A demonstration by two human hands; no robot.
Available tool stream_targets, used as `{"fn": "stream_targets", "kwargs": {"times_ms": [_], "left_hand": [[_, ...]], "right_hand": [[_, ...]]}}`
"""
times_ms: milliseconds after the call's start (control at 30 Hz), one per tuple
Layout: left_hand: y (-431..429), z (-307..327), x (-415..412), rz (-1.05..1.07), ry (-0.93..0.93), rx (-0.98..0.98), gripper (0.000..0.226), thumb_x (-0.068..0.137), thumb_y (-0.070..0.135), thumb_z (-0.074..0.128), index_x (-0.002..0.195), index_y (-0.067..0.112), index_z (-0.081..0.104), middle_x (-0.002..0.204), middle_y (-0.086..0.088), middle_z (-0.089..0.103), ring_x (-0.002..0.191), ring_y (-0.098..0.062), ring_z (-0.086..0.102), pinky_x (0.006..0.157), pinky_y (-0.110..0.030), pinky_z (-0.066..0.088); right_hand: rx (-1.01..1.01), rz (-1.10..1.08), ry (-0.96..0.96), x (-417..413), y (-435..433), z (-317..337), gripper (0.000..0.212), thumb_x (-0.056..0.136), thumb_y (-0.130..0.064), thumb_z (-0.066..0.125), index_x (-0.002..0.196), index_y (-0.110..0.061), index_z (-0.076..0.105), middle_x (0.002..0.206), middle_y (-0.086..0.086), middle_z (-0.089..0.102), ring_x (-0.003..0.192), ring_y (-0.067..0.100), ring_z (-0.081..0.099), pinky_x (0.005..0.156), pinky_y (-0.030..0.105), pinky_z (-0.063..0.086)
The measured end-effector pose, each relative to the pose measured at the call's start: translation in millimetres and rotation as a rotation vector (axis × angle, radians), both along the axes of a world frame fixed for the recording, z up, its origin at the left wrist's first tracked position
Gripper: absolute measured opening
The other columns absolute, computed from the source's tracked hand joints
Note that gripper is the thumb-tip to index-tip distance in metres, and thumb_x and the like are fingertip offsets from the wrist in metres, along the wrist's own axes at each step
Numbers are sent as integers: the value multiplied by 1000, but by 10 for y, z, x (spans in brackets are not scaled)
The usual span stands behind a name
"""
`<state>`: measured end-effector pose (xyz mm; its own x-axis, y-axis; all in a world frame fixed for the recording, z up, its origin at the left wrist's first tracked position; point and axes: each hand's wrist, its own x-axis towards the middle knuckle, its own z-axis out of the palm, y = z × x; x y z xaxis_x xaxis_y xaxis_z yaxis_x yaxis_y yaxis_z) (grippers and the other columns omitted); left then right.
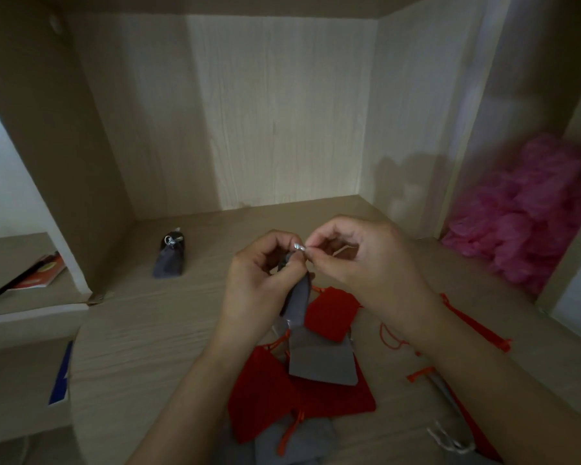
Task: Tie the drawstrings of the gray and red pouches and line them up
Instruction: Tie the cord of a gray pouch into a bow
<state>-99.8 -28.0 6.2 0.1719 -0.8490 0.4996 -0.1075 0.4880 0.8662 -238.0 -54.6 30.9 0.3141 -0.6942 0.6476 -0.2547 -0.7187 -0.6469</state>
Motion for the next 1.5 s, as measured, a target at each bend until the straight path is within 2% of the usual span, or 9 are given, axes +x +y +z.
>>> {"fn": "stream_targets", "kwargs": {"times_ms": [133,300,500,633,867,967,1067,1333,1500], "left_hand": [[9,4,-16,-23,116,41,5,84,-7,57,84,-9,62,66,-5,66,61,-10,63,58,-19,53],[-25,-26,-29,9,203,110,6,83,0,62,83,-1,68,77,-17,70,70,-24,66,66,-29,56],[-48,-54,-47,45,183,124,11,84,4,62,83,5,73,81,-14,73,81,-29,70,76,-35,56],[-32,-58,-38,36,112,79,13,85,7,62,88,3,74,83,-7,74,81,-18,71,72,-25,55],[14,-43,-61,93,-99,-103,27,84,-1,63,84,24,72,73,18,71,71,7,63,64,-9,46],[-12,-57,-52,147,-158,-126,24,84,1,65,87,23,73,77,18,72,74,6,65,67,-10,47],[-20,-76,-53,197,-187,-114,34,84,2,65,81,35,70,72,25,69,73,6,65,67,-14,51],[-22,-92,-136,176,-135,-40,35,84,-1,63,77,32,70,67,29,66,70,11,63,64,-8,47],[-19,-112,-130,155,-193,-7,42,84,0,63,61,34,70,59,31,62,66,7,58,61,-14,48]], "right_hand": [[-383,-173,147,45,0,-53,6,75,-6,69,75,-11,65,74,-11,51,66,6,53,59,10,42],[-571,-304,293,35,-35,-112,17,84,-15,54,72,-8,65,71,3,58,52,17,56,45,27,47],[-542,-315,403,33,-42,-158,9,78,-9,60,73,-5,66,67,7,58,48,23,57,42,33,49],[-507,-321,294,43,-48,-121,16,79,-13,60,66,-6,65,60,5,59,49,19,56,45,31,46],[-43,-179,2,-41,-49,-12,7,74,-8,74,72,-15,74,59,-16,63,62,2,64,53,9,45],[-246,-239,91,-8,-50,-46,6,72,-9,71,68,-13,71,60,-6,66,59,10,63,53,14,47],[-512,-363,274,37,-99,-158,12,73,-9,65,61,-7,64,56,4,60,47,19,56,43,31,46],[-485,-402,459,69,-165,-250,30,49,6,85,58,-5,58,52,8,54,38,26,52,34,26,44],[-548,-359,415,99,-227,-219,18,58,-1,68,48,-2,53,42,9,48,30,24,46,29,20,38]]}}
